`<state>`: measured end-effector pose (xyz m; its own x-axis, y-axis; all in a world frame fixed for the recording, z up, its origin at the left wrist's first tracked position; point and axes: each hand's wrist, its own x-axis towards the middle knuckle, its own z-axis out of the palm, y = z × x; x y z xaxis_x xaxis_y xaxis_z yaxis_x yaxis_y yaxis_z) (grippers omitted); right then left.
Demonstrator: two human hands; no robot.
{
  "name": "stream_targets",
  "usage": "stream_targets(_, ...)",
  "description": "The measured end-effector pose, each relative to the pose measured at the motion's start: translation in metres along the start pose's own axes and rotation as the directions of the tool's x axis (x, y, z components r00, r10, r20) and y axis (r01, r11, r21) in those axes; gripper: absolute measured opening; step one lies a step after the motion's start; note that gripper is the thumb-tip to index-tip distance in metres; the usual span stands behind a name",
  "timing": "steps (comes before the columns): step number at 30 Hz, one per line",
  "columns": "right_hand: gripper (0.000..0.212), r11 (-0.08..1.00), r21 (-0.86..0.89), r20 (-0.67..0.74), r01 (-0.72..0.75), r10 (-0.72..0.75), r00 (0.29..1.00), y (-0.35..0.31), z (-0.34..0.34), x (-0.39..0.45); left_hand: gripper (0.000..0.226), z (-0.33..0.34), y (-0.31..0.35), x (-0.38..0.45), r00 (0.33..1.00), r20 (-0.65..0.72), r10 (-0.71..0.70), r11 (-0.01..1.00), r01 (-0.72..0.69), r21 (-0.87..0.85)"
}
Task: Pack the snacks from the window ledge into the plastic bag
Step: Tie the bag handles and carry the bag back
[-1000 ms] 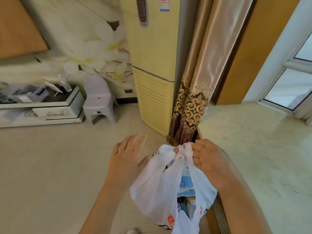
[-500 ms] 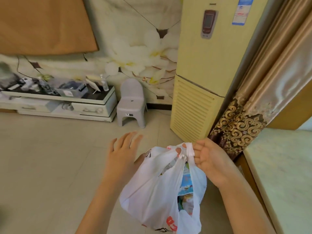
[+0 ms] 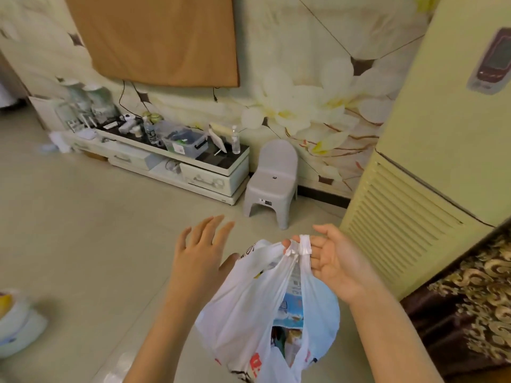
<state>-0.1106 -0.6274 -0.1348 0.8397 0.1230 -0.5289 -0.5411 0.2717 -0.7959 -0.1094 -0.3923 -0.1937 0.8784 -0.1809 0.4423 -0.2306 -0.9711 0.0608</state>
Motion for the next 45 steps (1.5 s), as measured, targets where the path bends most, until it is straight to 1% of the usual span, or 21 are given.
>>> stream_targets(5,0.046,0.999,-0.012,0.016,-0.042,0.042,0.999,-0.04,0.012,0.078,0.063,0.032,-0.019,0.071,0.997,0.064,-0.046,0.999,0.044,0.031)
stream_targets(8,0.042,0.999,-0.02,0.029,-0.05,0.051,0.998,-0.061,0.017,0.118,0.064,0.048,-0.027,0.112,0.997,0.065,-0.039,0.998,0.037,0.041)
stream_targets(12,0.039,0.999,0.015,0.027,-0.05,0.05,0.998,-0.094,0.022,0.17,0.067,0.074,-0.042,0.163,0.998,0.06,-0.033,0.999,0.031,0.024)
stream_targets(16,0.039,1.0,0.017,-0.013,-0.016,0.016,1.0,-0.13,0.027,0.233,0.068,0.109,-0.068,0.219,0.997,0.072,-0.023,1.0,0.022,0.018)
stream_targets(19,0.033,1.0,0.007,-0.045,0.006,-0.005,0.999,-0.157,0.035,0.283,0.069,0.141,-0.093,0.269,0.998,0.068,-0.018,1.0,0.018,-0.007)
stream_targets(23,0.026,1.0,0.004,-0.134,0.011,-0.011,0.991,-0.194,0.044,0.345,0.073,0.18,-0.123,0.341,0.996,0.088,-0.01,0.999,0.014,-0.051)
stream_targets(28,0.024,1.0,0.027,-0.218,0.017,-0.01,0.976,-0.24,0.05,0.419,0.072,0.222,-0.152,0.428,0.992,0.075,0.098,0.992,-0.091,-0.087)
stream_targets(33,0.021,0.999,0.027,-0.246,0.033,-0.026,0.969,-0.285,0.05,0.496,0.075,0.261,-0.17,0.507,0.987,0.08,0.142,0.988,-0.136,-0.074)
stream_targets(40,0.027,0.996,0.08,-0.255,-0.049,0.068,0.965,-0.33,0.033,0.634,0.077,0.338,-0.194,0.615,0.985,0.113,0.128,0.992,-0.125,-0.035)
stream_targets(45,0.029,0.986,0.113,-0.261,-0.119,0.145,0.954,-0.358,0.018,0.719,0.075,0.395,-0.199,0.685,0.965,0.215,0.152,0.988,-0.139,-0.075)
